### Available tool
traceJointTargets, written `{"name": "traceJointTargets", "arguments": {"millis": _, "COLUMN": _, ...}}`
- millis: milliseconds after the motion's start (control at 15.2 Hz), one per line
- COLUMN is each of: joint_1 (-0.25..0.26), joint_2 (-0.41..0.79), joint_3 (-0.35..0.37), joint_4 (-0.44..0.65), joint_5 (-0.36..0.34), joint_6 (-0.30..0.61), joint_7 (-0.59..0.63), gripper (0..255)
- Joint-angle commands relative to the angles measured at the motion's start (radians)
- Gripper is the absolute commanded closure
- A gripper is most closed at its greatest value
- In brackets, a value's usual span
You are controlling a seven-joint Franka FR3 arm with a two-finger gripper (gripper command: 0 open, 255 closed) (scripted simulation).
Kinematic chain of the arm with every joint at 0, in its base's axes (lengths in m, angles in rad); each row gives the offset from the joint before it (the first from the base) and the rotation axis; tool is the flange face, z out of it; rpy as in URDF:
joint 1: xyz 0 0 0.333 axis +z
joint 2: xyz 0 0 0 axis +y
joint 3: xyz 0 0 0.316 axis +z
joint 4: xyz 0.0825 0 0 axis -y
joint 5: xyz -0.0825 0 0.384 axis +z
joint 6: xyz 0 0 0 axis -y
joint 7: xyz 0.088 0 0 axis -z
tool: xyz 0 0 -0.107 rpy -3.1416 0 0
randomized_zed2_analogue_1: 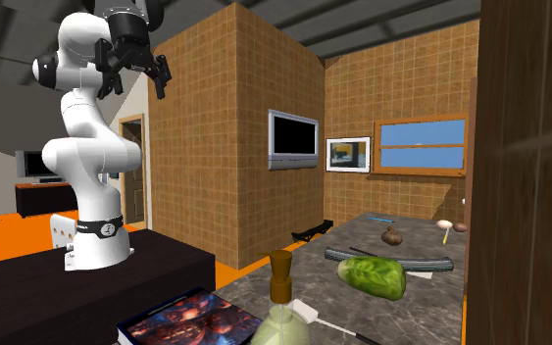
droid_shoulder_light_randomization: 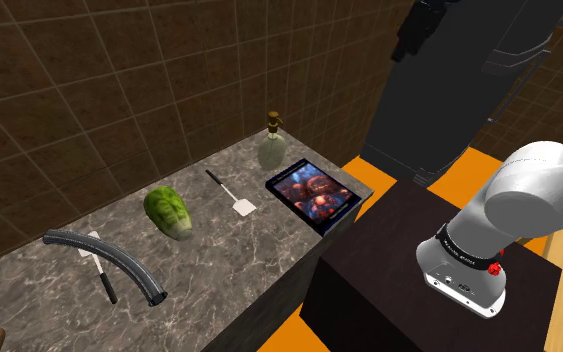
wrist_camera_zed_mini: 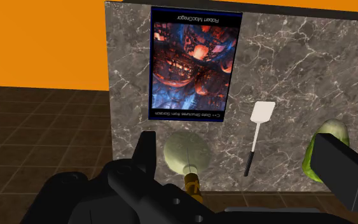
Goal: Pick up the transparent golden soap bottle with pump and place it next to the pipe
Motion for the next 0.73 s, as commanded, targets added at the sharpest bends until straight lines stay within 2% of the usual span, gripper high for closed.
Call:
{"name": "traceJointTargets", "arguments": {"millis": 0, "joint_1": 0.0, "joint_2": 0.0, "joint_3": 0.0, "joint_4": 0.0, "joint_5": 0.0, "joint_6": 0.0, "joint_7": 0.0, "gripper": 0}}
{"name": "traceJointTargets", "arguments": {"millis": 660, "joint_1": 0.035, "joint_2": 0.316, "joint_3": 0.006, "joint_4": 0.016, "joint_5": -0.004, "joint_6": 0.279, "joint_7": -0.065, "gripper": 0}}
